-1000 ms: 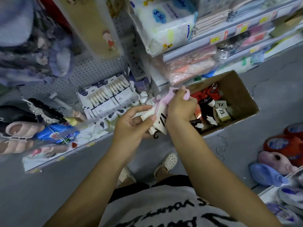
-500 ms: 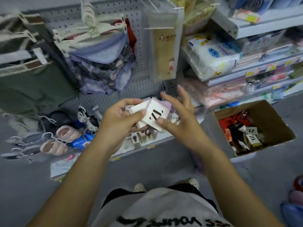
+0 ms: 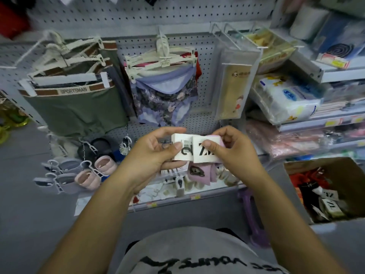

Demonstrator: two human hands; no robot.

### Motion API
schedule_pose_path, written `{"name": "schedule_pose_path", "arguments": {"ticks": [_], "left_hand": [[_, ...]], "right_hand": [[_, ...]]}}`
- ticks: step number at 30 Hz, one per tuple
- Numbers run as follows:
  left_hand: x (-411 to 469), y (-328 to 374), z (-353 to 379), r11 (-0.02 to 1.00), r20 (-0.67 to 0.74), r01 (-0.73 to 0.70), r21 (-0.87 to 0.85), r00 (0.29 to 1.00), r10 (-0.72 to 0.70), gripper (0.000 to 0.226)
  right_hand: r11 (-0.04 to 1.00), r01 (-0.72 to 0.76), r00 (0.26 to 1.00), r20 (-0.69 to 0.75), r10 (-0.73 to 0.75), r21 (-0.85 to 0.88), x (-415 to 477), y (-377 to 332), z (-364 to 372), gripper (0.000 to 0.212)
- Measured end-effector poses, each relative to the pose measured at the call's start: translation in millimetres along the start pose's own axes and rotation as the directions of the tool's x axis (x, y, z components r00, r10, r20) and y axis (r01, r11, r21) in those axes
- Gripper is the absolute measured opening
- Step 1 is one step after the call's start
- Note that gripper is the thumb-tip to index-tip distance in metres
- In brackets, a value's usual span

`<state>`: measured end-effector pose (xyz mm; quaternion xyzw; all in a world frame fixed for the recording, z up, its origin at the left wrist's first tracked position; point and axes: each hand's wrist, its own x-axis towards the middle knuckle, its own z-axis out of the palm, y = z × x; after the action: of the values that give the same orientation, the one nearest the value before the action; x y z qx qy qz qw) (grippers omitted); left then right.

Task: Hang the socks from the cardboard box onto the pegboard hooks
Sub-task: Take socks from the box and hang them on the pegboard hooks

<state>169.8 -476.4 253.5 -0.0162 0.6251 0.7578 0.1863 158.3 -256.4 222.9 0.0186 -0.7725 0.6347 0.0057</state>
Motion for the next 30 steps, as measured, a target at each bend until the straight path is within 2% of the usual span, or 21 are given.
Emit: {"name": "schedule_pose_path", "arguments": {"ticks": [5,9,13,17,20,24,30], "left_hand": [[6.5,18.0,-14.8,0.999,0.089,-0.009,0.034,0.996,0.006,0.055],[22.3,37.4,-9.5,0.988,0.152,-0.094,0.120,0.985,0.075,0.062],[44.1,63.8,5.0,0.969,0.027,-0.204,0.138,0.979,0.202,0.058],[75.6,89.7,26.7,0.925,-0.081,-0.338,0.175,0.931,0.356,0.060],[100.9,114.3,45.4,0.881,-0.113,-0.411,0.235,0.889,0.444,0.041],[133.4,146.8,59.5,0.847,-0.168,-0.451,0.281,0.846,0.506,0.029],[177.7,196.6,78.0,0.822,-0.313,-0.511,0.251,0.761,0.569,0.019]], "right_hand": [[0.988,-0.036,0.995,-0.085,0.049,0.149,10.3,-14.0,4.0,0.024],[0.970,-0.028,0.989,-0.131,0.061,0.243,22.1,-29.5,7.1,0.026],[0.949,0.013,0.974,-0.218,0.059,0.315,42.0,-44.9,-4.6,0.036],[0.934,0.049,0.972,-0.232,0.037,0.354,70.4,-63.9,-20.0,0.037],[0.928,0.043,0.976,-0.212,0.040,0.371,95.5,-75.8,-33.2,0.029],[0.912,0.105,0.973,-0.229,-0.012,0.397,134.5,-92.4,-59.8,0.027],[0.897,0.200,0.974,-0.182,-0.138,0.394,199.8,-133.4,-104.2,0.032]]}}
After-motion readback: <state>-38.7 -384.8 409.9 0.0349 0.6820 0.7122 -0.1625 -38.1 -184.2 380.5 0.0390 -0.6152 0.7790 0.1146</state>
